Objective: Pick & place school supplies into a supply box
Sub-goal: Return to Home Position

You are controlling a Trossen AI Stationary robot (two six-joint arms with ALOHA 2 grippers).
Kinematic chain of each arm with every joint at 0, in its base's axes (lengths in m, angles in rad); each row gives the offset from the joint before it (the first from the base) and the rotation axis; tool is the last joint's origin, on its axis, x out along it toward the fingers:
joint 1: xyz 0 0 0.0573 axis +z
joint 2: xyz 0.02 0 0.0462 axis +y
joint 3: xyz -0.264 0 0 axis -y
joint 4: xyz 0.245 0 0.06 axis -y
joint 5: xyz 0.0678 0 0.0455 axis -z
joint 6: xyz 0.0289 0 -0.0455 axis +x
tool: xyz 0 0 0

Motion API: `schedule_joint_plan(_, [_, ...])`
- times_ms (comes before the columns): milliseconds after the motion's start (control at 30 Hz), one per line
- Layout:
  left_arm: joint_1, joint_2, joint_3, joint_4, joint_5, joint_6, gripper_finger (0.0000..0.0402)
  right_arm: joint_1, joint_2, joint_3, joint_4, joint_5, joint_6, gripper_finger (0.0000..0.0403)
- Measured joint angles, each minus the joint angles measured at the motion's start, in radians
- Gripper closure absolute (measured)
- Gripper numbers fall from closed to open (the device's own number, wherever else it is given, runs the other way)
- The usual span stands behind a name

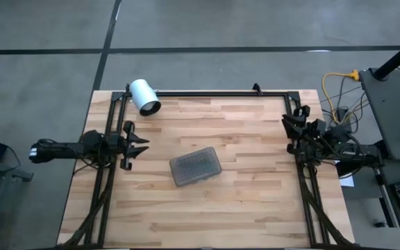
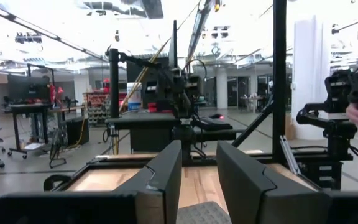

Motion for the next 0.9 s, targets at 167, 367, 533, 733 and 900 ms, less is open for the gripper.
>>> schedule_joint_plan(167, [0.000, -0.053, 0.000, -0.039, 0.000, -0.003, 0.0315, -0.017, -0.003, -0.014, 0.001, 0.001, 0.008, 0.0335])
schedule_joint_plan(367, [0.000, -0.073, 0.000, -0.072, -0.013, -0.002, 0.0315, -0.033, -0.001, -0.076, 0.002, 0.170, 0.090, 0.0330])
schedule_joint_plan(533, [0.000, -0.073, 0.000, -0.071, -0.016, 0.013, 0.0315, -0.084, 0.002, -0.081, -0.015, 0.225, 0.170, 0.0322])
schedule_joint_plan(733, [0.000, -0.073, 0.000, -0.074, -0.016, 0.016, 0.0315, -0.110, 0.034, -0.082, -0.109, 0.228, 0.108, 0.0316])
schedule_joint_plan(900, [0.000, -0.073, 0.000, -0.073, -0.016, 0.016, 0.0315, -0.110, 0.117, -0.084, -0.097, 0.227, 0.102, 0.0321])
